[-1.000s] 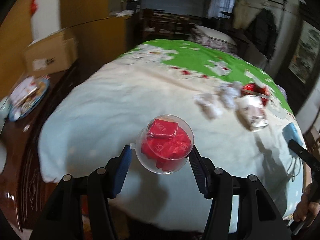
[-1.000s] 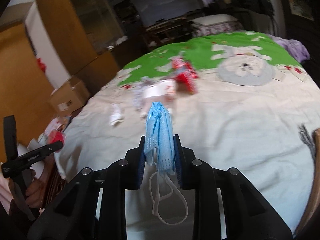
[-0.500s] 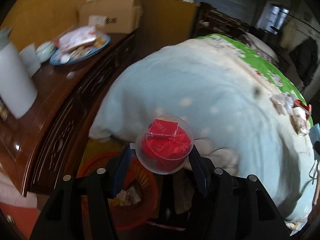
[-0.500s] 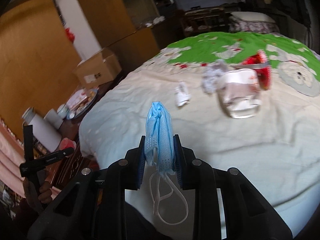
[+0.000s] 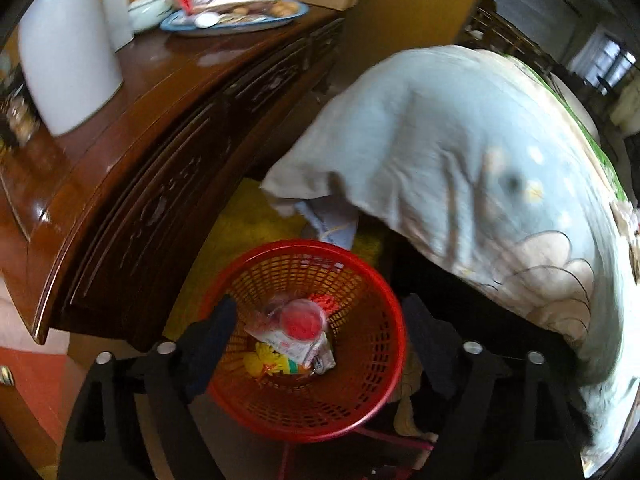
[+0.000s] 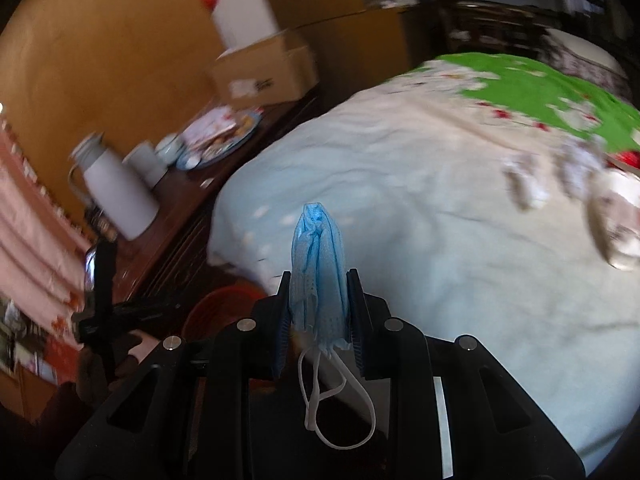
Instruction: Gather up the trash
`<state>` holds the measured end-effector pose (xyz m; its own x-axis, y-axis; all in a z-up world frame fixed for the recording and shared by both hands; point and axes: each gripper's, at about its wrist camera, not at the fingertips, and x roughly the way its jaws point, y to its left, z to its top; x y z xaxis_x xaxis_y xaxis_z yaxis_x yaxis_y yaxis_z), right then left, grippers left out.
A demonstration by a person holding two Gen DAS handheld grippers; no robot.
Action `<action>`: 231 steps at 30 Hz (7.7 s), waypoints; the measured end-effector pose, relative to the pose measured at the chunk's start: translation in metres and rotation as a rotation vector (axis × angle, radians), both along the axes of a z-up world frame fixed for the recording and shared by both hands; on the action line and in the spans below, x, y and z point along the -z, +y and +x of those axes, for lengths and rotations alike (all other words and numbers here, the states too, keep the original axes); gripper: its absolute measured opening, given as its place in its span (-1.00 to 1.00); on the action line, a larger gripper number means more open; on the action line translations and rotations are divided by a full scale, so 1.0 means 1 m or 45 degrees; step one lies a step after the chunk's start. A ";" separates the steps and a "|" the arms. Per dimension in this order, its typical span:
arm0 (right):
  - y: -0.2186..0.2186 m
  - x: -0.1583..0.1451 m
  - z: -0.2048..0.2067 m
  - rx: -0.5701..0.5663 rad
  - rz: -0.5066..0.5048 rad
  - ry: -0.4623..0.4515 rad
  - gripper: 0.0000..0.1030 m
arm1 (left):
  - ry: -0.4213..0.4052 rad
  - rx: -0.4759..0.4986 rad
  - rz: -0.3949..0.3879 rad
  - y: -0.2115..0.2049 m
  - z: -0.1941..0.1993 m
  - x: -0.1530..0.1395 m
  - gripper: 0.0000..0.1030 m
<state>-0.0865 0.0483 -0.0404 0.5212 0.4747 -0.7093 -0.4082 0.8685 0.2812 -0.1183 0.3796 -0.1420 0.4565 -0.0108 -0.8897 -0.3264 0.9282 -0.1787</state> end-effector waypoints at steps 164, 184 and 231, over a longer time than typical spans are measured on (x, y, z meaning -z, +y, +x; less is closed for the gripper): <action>-0.286 0.054 0.054 0.787 0.054 -0.040 0.88 | -0.331 0.747 0.116 -0.407 0.190 -0.051 0.22; -0.267 0.058 0.089 0.748 0.060 -0.040 0.16 | -0.347 0.754 0.048 -0.405 0.192 -0.051 0.29; -0.178 -0.027 -0.046 0.399 0.201 -0.294 0.17 | -0.443 0.463 0.159 -0.224 0.014 -0.131 -0.49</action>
<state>-0.1325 -0.1301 -0.0134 0.7945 0.3612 -0.4882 -0.1988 0.9143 0.3530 -0.1039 0.1554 -0.0114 0.7122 -0.1273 -0.6904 0.0807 0.9917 -0.0996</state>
